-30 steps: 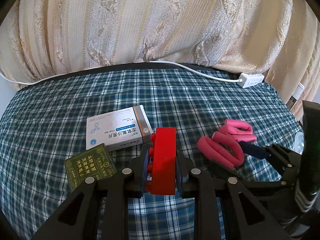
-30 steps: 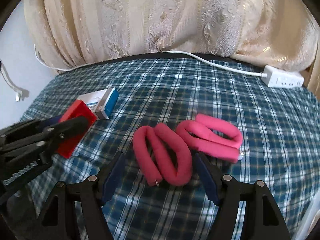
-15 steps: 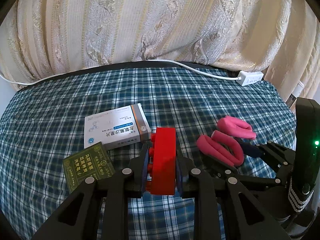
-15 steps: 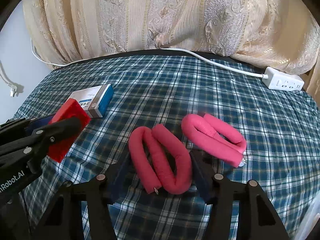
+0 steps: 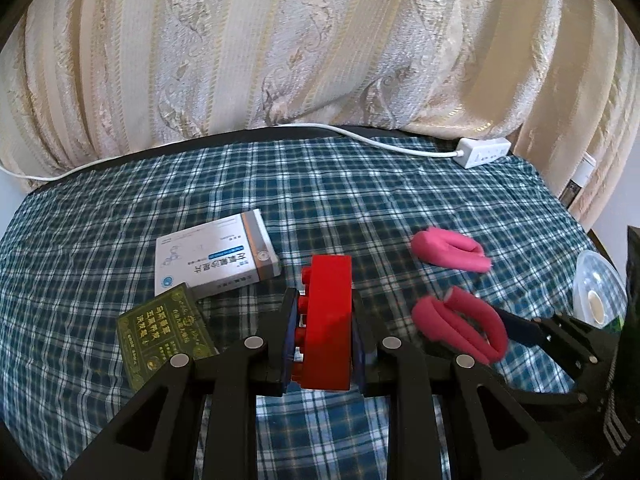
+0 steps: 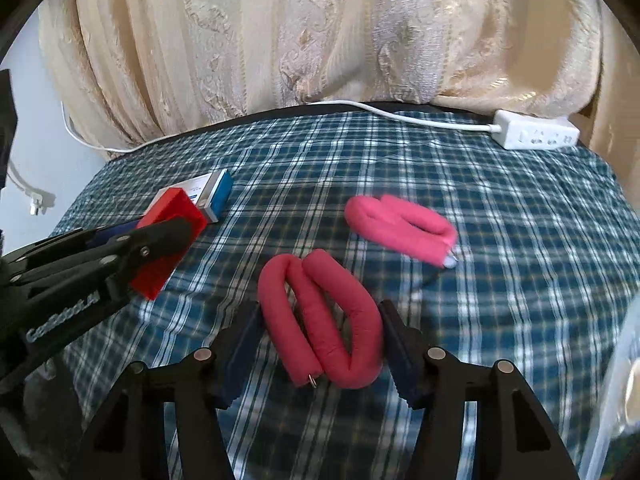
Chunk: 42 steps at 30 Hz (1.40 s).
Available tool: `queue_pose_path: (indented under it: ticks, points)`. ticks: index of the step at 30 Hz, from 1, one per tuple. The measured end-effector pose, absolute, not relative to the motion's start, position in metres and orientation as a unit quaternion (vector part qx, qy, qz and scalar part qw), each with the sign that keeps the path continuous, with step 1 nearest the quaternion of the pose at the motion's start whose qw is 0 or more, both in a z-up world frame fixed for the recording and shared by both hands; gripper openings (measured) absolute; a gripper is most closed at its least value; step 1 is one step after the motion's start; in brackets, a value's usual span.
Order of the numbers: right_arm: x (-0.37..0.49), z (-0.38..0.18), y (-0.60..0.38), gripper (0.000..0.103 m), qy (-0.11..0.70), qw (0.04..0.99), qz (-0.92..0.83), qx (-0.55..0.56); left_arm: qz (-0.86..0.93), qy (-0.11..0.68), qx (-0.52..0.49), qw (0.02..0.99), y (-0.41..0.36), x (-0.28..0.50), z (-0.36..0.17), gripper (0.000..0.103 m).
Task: Organize objects
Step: 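Grasp the pink foam curler with the right gripper while the left gripper holds the red block, then carry the red block and pink curler over the clear bowl with both grippers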
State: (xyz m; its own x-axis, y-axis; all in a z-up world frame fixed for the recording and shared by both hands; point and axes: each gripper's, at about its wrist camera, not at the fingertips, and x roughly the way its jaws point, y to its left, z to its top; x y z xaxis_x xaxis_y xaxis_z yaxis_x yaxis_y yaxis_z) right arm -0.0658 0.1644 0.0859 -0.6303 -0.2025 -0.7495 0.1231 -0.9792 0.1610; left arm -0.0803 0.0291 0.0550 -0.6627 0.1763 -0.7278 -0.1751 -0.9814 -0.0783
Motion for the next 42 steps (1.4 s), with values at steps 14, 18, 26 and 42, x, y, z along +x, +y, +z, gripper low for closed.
queue_pose_path:
  ticks: [14,18,26,42]
  points:
    - [-0.018,0.097,0.183,0.061,-0.082,0.066,-0.909,0.404,0.912,0.026,-0.386,0.136,0.057,-0.059,0.062,0.024]
    - [-0.006,0.097,0.192,0.061,-0.093,0.055,-0.91,0.401,0.911,0.033,-0.384,0.145,0.064,-0.055,0.062,0.024]
    - [0.019,0.102,0.21,0.061,-0.115,0.035,-0.913,0.39,0.908,0.051,-0.384,0.162,0.08,-0.045,0.057,0.024]
    - [0.057,0.116,0.256,0.061,-0.16,-0.015,-0.92,0.359,0.904,0.068,-0.382,0.178,0.096,-0.035,0.054,0.024]
